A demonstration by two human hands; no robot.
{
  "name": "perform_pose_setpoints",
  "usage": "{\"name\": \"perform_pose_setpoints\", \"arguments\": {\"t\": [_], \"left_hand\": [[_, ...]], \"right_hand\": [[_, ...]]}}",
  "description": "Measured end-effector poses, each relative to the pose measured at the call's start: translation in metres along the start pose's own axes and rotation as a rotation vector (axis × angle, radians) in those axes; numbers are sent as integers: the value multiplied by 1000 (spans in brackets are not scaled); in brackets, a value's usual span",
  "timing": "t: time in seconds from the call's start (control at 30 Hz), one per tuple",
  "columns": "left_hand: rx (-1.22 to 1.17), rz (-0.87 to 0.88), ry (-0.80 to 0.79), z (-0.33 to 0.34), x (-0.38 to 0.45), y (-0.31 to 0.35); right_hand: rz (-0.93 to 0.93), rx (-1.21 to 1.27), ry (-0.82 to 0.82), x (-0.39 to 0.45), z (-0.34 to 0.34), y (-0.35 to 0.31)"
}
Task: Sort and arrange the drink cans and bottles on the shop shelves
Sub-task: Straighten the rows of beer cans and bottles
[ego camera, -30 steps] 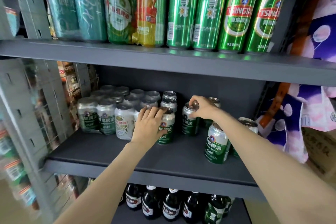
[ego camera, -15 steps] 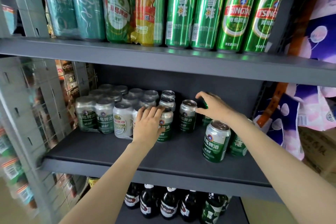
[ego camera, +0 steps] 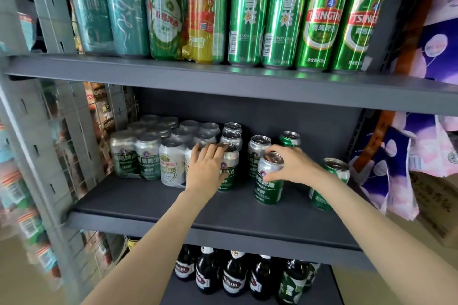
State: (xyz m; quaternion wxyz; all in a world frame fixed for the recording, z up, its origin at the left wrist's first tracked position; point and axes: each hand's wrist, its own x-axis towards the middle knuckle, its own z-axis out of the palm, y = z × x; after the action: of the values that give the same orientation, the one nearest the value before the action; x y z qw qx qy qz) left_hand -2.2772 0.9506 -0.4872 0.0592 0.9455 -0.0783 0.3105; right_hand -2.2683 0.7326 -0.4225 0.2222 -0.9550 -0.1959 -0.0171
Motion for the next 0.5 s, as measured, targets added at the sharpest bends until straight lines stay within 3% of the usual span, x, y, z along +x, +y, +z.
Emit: {"name": "perform_pose_setpoints", "arguments": {"t": [0.1,0.27,0.5], "left_hand": [[10,7,3,1,0,0],[88,75,221,15,1,-8],[92,86,201,13,0,-6]], "right_hand": [[-44,43,41,14,14,-8],[-138,59,188,7,31,-2],[-142,176,220,9,44,8]]}}
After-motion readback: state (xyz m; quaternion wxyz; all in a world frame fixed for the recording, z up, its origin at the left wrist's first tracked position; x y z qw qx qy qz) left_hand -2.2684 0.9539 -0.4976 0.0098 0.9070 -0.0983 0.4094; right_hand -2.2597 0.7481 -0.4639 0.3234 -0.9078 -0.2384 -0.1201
